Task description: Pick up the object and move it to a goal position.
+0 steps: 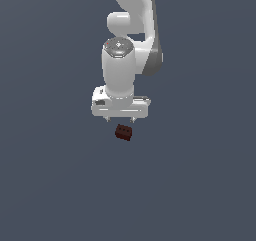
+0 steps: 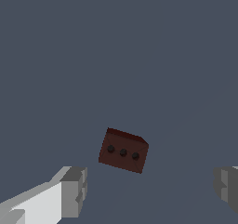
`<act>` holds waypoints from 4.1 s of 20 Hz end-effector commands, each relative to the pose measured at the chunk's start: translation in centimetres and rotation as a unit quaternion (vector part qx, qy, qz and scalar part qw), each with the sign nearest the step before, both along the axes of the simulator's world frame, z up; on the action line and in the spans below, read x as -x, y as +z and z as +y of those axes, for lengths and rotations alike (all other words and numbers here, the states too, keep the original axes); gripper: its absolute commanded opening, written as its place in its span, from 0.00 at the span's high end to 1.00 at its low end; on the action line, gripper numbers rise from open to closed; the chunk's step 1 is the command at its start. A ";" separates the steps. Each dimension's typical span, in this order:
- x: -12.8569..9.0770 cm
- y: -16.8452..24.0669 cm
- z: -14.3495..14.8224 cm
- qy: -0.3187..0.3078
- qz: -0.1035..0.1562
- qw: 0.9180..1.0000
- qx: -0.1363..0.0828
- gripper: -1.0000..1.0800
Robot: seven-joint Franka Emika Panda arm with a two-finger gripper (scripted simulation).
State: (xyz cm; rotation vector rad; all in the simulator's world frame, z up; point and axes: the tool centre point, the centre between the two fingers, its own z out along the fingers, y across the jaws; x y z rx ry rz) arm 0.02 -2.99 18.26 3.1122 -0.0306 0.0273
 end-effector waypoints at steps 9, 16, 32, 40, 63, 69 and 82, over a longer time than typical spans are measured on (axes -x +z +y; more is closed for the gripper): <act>0.3 0.2 1.3 0.023 0.003 1.000 -0.004 0.04; 0.3 0.2 1.5 0.027 0.003 1.000 -0.005 0.04; 0.7 -2.0 1.2 0.139 0.009 0.990 -0.001 0.04; 1.1 -3.9 1.0 0.244 0.013 0.970 0.000 0.04; 2.6 -9.2 0.8 0.526 0.017 0.850 -0.004 0.04; 2.9 -10.0 0.9 0.571 0.017 0.821 -0.006 0.04; 3.1 -10.7 0.9 0.597 0.016 0.802 -0.007 0.04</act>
